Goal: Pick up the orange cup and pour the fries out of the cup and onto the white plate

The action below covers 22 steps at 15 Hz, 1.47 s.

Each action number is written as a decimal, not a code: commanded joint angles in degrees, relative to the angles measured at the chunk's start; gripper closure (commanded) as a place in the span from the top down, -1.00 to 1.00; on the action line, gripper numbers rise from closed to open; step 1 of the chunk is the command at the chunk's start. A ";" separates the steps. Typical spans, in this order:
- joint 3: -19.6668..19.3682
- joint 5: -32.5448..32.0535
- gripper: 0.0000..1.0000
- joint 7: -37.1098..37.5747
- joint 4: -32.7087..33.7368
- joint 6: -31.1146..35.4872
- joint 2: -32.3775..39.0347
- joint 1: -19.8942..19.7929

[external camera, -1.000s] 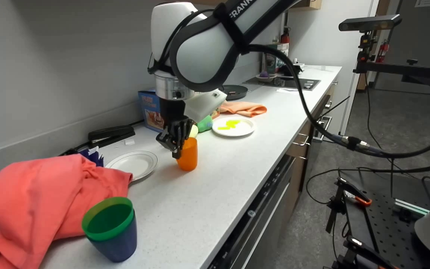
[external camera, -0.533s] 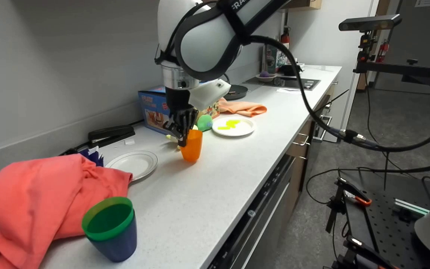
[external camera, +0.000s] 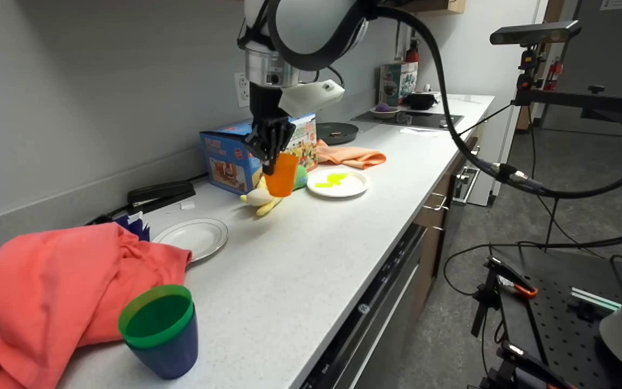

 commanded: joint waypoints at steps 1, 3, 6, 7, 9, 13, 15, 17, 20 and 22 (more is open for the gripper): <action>-0.92 -1.07 -0.98 2.73 -2.27 -2.36 -4.60 -1.49; -1.39 -0.77 -0.98 3.53 -3.20 -2.50 -6.17 -2.56; -2.11 0.42 -0.98 4.40 -5.02 -1.45 -8.09 -4.51; -2.43 0.45 -0.98 4.77 -5.69 -1.32 -8.77 -5.16; -3.01 0.72 -0.98 5.63 -6.89 -0.68 -10.01 -6.42; -3.95 1.13 -0.98 6.98 -8.46 0.40 -11.83 -8.54; -4.15 1.16 -0.98 7.41 -8.86 0.72 -12.30 -9.23; -4.04 0.91 -0.98 7.73 -9.12 1.07 -12.60 -9.55; -3.91 0.37 -0.98 7.25 -7.53 -0.08 -11.07 -9.67; -3.90 0.32 -0.93 7.32 -7.52 -0.12 -10.96 -9.66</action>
